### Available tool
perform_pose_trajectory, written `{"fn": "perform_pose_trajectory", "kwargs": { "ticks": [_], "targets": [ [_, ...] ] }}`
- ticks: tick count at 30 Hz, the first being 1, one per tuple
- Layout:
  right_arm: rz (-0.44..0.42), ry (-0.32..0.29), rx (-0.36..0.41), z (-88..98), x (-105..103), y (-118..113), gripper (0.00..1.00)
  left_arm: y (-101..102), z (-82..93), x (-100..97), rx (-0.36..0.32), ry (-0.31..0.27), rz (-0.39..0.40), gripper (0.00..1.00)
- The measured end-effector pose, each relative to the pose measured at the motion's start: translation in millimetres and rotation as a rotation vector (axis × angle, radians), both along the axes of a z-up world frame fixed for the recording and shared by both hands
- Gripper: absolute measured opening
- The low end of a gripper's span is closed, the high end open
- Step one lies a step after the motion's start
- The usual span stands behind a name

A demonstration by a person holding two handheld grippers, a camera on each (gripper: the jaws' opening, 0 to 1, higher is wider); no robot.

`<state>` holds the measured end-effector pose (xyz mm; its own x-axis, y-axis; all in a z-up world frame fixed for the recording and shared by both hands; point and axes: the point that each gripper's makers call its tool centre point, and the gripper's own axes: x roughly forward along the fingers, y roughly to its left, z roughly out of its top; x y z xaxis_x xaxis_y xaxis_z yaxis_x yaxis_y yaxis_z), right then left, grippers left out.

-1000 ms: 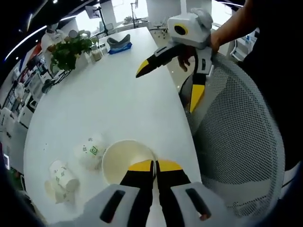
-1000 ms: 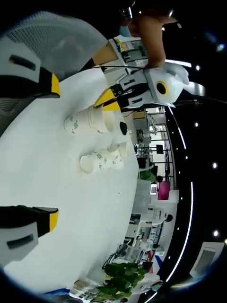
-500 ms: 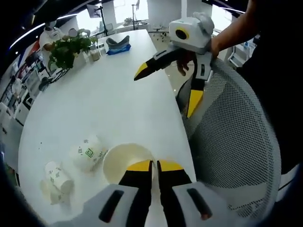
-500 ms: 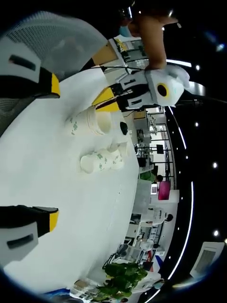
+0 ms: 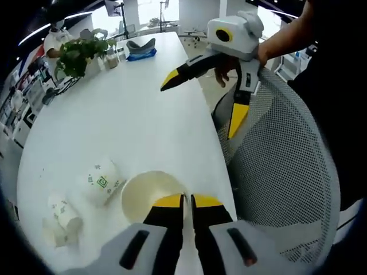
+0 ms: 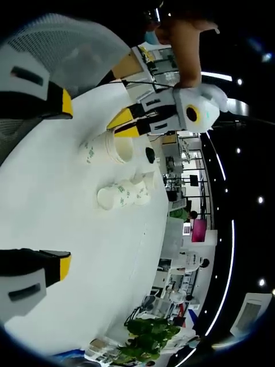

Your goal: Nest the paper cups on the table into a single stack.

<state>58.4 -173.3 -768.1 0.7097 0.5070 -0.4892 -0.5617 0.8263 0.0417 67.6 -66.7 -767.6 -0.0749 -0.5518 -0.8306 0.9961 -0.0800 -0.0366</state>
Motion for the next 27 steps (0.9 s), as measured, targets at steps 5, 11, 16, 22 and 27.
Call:
{"fn": "perform_pose_trajectory", "kwargs": {
  "ticks": [5, 11, 16, 22, 27],
  "targets": [
    [-0.005, -0.002, 0.001, 0.8, 0, 0, 0.96, 1, -7.4, 1.7, 0.006, 0.016, 0.003, 0.02],
    [-0.004, -0.003, 0.004, 1.4, 0, 0, 0.96, 3, -14.0, 5.9, 0.010, 0.023, 0.006, 0.02],
    [-0.002, -0.002, 0.005, 2.8, 0, 2, 0.96, 2, -13.8, 5.6, 0.006, 0.040, 0.018, 0.02],
    [-0.001, -0.002, 0.006, 3.5, -1, 3, 0.96, 2, -17.1, 8.2, 0.002, 0.069, 0.057, 0.02],
    [-0.003, -0.001, 0.007, 2.0, 0, 1, 0.96, 3, -22.5, 10.8, -0.002, 0.071, 0.072, 0.03]
  ]
}}
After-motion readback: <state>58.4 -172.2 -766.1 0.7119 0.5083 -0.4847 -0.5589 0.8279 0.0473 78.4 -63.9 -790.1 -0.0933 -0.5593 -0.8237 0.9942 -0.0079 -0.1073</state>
